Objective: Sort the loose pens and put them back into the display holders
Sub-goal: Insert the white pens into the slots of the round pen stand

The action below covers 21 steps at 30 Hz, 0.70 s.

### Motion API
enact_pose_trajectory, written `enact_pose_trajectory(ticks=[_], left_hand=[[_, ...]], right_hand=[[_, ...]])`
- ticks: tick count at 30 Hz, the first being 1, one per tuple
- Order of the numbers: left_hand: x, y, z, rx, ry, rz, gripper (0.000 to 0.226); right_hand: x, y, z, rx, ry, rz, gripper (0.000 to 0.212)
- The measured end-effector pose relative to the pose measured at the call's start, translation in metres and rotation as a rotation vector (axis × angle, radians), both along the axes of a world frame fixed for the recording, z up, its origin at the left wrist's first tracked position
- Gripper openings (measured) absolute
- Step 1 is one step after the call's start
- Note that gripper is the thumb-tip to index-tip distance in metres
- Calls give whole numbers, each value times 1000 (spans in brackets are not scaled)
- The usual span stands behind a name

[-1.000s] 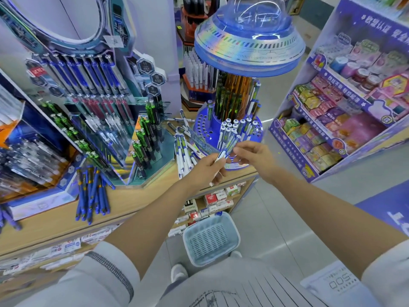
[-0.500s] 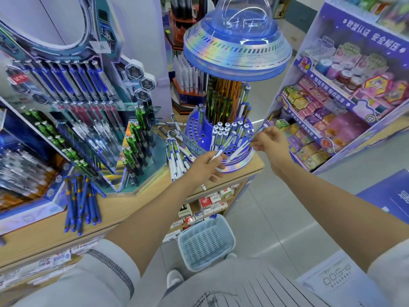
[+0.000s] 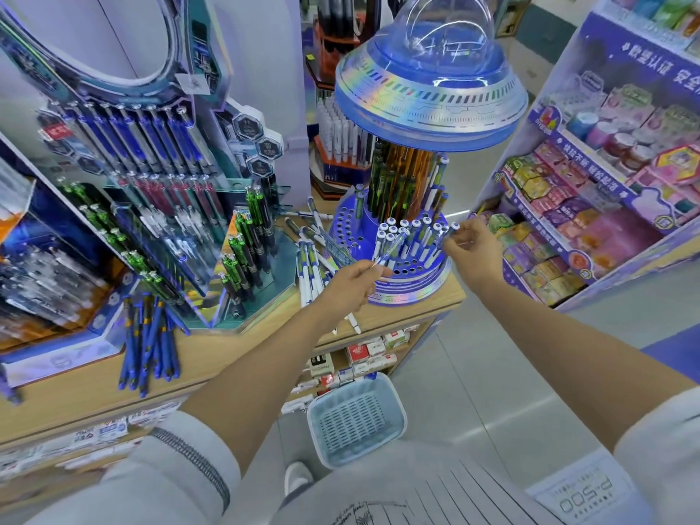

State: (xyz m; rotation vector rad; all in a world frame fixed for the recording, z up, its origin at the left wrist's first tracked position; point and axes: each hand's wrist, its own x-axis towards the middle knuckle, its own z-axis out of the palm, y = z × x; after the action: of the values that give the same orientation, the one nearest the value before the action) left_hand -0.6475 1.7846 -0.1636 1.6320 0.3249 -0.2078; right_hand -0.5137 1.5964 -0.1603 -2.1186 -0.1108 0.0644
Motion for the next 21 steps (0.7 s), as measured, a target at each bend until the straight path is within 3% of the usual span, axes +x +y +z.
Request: enact_pose_trajectory(ticks=[4, 9, 14, 15, 17, 21], left_hand=[[2, 1, 0, 8, -11, -26, 30], [2, -1, 3, 13, -40, -49, 25], [5, -11, 9, 24, -91, -117, 18], [5, -14, 12, 16, -103, -132, 17], [7, -17, 15, 20, -136, -151, 17], [19, -9, 5, 264, -192, -120, 26]], right_hand=[[5, 2, -7, -59, 113, 58, 20], [-13, -3, -6, 64, 139, 22, 23], [-40, -3, 16, 191, 403, 412, 38], [-43, -1, 18, 206, 399, 443, 32], [-46, 3, 22, 273, 350, 398, 12], [-47, 4, 28, 372, 244, 222, 11]])
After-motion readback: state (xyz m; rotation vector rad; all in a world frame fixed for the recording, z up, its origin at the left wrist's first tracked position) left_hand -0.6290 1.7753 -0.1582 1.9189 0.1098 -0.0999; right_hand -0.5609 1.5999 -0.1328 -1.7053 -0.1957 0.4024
